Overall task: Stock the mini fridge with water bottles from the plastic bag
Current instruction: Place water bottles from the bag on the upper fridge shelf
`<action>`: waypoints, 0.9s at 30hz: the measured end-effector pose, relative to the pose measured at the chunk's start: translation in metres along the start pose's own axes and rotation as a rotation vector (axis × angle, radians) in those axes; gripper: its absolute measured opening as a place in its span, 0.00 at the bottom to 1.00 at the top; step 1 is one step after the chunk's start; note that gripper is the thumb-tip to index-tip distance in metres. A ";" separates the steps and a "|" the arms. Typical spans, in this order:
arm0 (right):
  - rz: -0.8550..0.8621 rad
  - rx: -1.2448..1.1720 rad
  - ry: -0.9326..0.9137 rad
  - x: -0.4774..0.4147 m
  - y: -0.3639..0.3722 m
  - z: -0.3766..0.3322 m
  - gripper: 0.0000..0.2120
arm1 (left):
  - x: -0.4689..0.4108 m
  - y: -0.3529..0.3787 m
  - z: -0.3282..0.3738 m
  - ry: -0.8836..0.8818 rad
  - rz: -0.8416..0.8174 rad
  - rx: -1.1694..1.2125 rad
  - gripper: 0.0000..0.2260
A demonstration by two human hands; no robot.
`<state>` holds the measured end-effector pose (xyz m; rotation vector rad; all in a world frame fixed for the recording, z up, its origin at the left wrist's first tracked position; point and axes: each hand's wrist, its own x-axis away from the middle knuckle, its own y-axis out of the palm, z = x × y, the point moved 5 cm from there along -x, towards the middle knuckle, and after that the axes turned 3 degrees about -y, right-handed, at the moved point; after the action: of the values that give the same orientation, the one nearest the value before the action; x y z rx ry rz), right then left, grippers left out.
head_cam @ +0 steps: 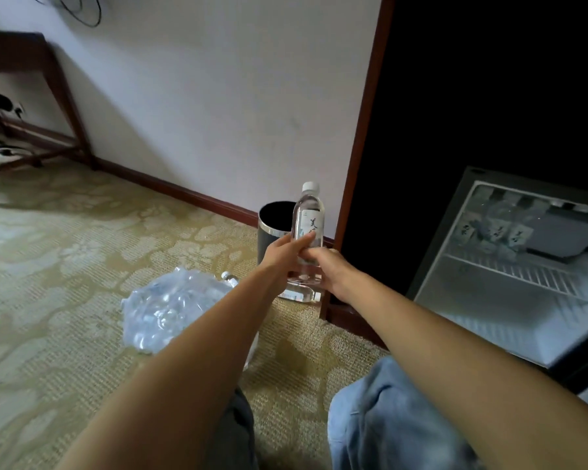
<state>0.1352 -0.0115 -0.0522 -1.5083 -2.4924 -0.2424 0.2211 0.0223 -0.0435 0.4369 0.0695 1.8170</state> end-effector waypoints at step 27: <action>0.215 0.177 -0.060 0.035 -0.207 0.026 0.14 | -0.038 0.173 -0.065 0.015 -0.254 -0.160 0.14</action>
<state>-0.0667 -0.0700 -0.0737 -1.7123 -2.2998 0.0585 0.0497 -0.0528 -0.0667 0.2872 -0.0106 1.5624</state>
